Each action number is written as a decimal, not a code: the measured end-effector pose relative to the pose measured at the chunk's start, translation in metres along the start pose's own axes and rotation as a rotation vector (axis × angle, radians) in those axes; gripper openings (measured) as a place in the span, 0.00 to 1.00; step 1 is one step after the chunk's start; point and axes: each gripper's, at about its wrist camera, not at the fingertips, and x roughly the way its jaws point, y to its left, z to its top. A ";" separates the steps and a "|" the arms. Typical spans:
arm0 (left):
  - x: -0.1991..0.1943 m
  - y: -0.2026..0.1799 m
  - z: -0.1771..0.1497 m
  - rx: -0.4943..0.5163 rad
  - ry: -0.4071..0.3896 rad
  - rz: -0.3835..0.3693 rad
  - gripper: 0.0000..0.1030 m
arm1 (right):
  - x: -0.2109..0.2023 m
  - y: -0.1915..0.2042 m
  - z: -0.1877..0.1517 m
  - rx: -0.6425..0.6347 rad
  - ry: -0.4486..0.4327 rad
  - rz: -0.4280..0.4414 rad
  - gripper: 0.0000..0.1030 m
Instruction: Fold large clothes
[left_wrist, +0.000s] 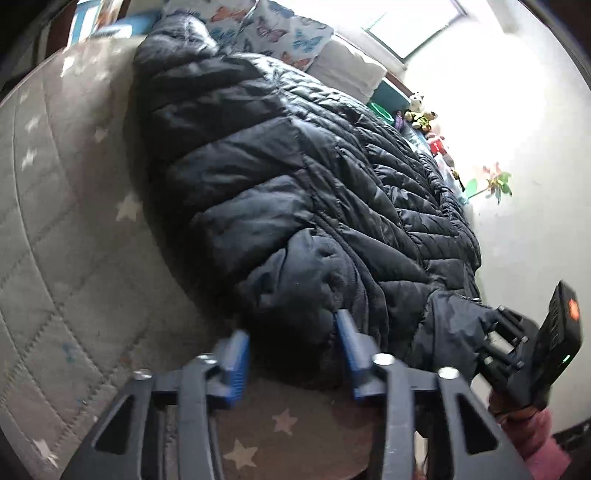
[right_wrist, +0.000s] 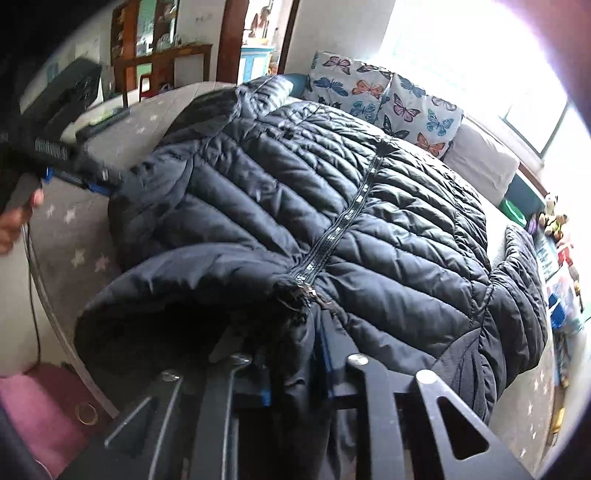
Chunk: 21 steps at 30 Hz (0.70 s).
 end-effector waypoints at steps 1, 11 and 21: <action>-0.002 -0.001 0.005 0.001 -0.004 -0.005 0.28 | -0.004 -0.004 0.001 0.024 -0.008 0.024 0.14; -0.048 -0.003 -0.014 0.046 -0.020 0.021 0.25 | -0.021 0.019 -0.007 -0.031 0.002 0.173 0.15; -0.070 0.019 0.012 0.013 -0.017 0.120 0.63 | -0.041 0.018 0.003 -0.091 0.128 0.304 0.32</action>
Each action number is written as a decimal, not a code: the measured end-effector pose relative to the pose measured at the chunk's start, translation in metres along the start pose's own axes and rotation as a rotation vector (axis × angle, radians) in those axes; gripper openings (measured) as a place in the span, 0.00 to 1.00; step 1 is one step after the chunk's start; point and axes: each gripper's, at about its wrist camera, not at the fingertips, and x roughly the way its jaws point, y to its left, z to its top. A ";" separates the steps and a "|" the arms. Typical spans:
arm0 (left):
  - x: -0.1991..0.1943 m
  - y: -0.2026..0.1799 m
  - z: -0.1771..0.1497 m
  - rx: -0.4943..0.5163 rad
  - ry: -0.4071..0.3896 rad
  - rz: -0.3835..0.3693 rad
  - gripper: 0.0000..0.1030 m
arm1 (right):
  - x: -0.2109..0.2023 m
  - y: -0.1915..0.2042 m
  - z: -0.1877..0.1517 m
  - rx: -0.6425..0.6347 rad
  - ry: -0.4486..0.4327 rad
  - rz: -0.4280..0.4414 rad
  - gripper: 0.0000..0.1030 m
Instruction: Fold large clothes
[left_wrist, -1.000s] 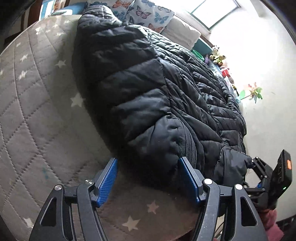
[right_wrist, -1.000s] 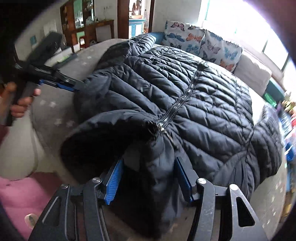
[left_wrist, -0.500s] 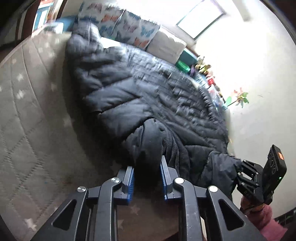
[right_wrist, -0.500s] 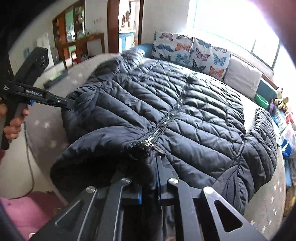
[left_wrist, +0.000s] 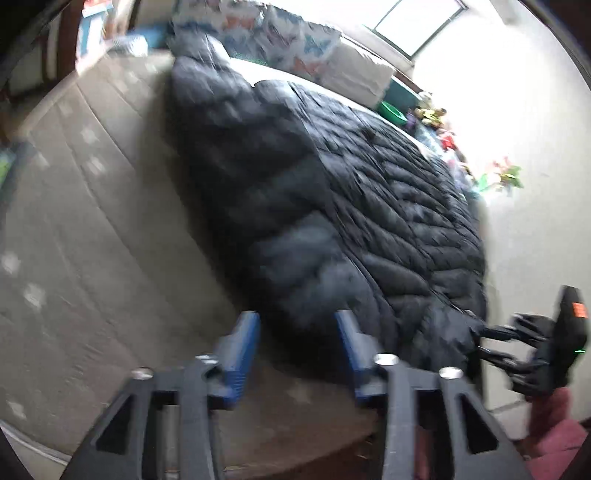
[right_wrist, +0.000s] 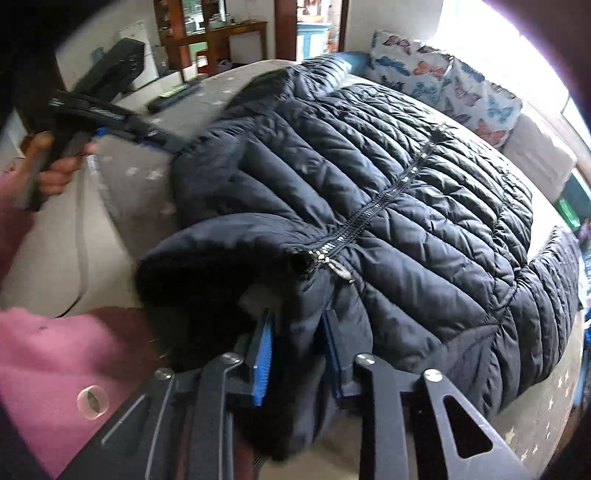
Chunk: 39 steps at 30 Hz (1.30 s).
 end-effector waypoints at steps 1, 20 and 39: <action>-0.006 0.004 0.009 -0.013 -0.024 0.011 0.75 | -0.007 -0.001 0.001 0.002 -0.007 0.015 0.36; 0.059 0.135 0.221 -0.329 -0.136 0.034 0.77 | 0.107 -0.051 0.040 0.228 0.051 0.066 0.55; 0.108 0.171 0.302 -0.398 -0.310 -0.197 0.09 | 0.086 -0.029 0.046 0.167 0.001 0.048 0.63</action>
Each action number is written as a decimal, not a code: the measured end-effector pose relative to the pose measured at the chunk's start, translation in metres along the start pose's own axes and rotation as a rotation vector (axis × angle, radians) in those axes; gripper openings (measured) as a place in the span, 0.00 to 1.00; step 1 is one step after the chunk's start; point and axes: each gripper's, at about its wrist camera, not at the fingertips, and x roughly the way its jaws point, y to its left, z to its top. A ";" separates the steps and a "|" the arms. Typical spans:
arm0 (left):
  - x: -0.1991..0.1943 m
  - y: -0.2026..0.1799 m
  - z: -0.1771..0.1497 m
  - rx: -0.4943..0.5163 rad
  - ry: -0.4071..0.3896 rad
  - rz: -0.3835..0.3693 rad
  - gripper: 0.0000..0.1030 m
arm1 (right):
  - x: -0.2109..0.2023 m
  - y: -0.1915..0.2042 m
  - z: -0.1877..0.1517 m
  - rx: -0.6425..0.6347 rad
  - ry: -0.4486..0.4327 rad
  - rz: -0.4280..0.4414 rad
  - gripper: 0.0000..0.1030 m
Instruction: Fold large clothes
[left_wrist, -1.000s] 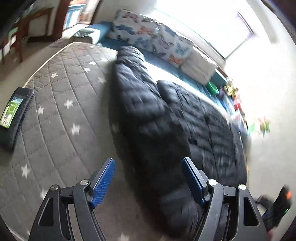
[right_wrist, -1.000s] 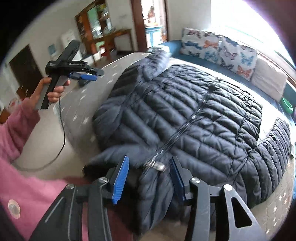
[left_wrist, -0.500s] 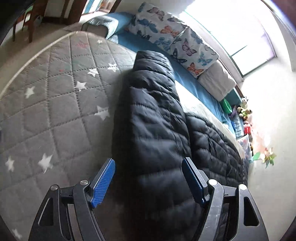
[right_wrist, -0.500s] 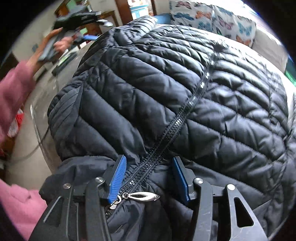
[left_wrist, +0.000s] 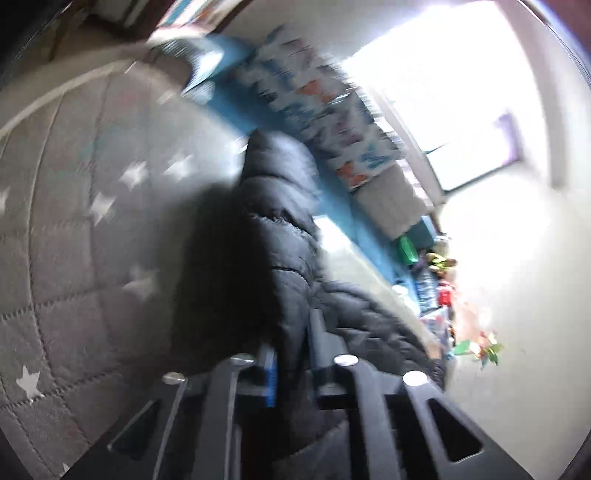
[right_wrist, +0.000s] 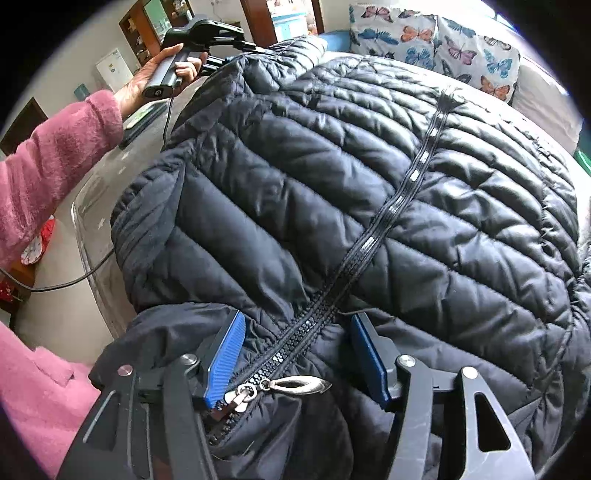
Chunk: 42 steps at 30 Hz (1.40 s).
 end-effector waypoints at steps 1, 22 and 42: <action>-0.007 -0.012 0.000 0.025 -0.017 -0.004 0.09 | -0.007 -0.002 0.000 0.009 -0.025 0.005 0.63; 0.006 -0.283 -0.377 1.042 0.258 0.008 0.26 | -0.070 -0.071 -0.061 0.303 -0.255 -0.151 0.78; -0.050 -0.232 -0.387 0.926 0.136 0.016 1.00 | -0.020 -0.065 -0.066 0.267 -0.117 -0.212 1.00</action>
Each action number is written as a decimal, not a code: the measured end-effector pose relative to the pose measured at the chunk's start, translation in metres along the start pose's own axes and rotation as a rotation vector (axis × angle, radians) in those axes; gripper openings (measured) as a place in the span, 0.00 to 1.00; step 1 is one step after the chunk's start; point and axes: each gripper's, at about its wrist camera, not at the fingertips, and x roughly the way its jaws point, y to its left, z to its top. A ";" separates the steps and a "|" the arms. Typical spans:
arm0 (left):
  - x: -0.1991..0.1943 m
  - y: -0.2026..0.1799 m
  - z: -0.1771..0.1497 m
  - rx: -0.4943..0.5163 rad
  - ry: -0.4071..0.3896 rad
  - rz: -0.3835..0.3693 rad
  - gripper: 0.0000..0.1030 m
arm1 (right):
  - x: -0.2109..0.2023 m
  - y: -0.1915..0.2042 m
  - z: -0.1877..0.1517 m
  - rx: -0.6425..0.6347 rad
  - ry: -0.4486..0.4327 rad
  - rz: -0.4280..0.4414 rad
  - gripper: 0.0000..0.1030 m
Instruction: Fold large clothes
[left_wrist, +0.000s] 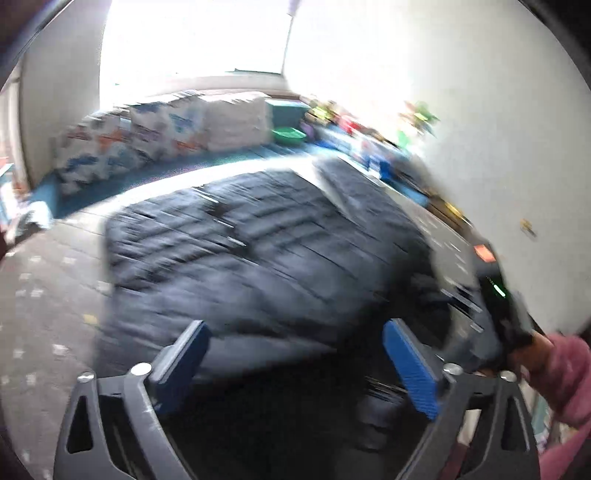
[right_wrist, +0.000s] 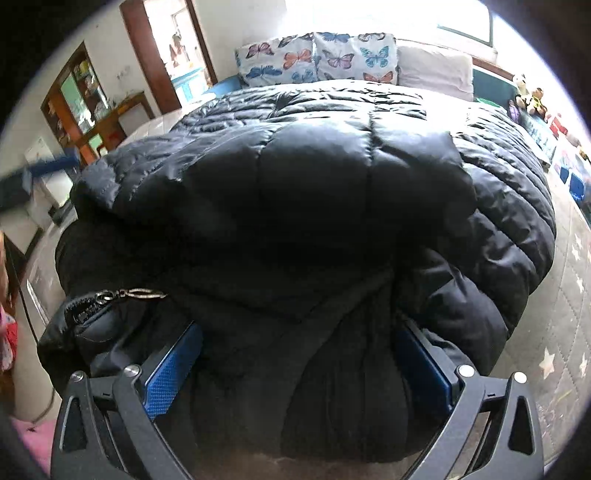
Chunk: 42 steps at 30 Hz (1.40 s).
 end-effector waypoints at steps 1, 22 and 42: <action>-0.002 0.008 0.004 -0.015 -0.014 0.022 1.00 | -0.002 0.003 0.000 -0.016 0.009 -0.005 1.00; 0.063 0.139 -0.065 -0.288 0.203 0.143 1.00 | -0.009 -0.013 0.059 -0.040 0.032 0.173 1.00; 0.062 0.145 -0.058 -0.355 0.252 0.185 1.00 | -0.081 -0.175 0.079 0.187 -0.146 0.052 1.00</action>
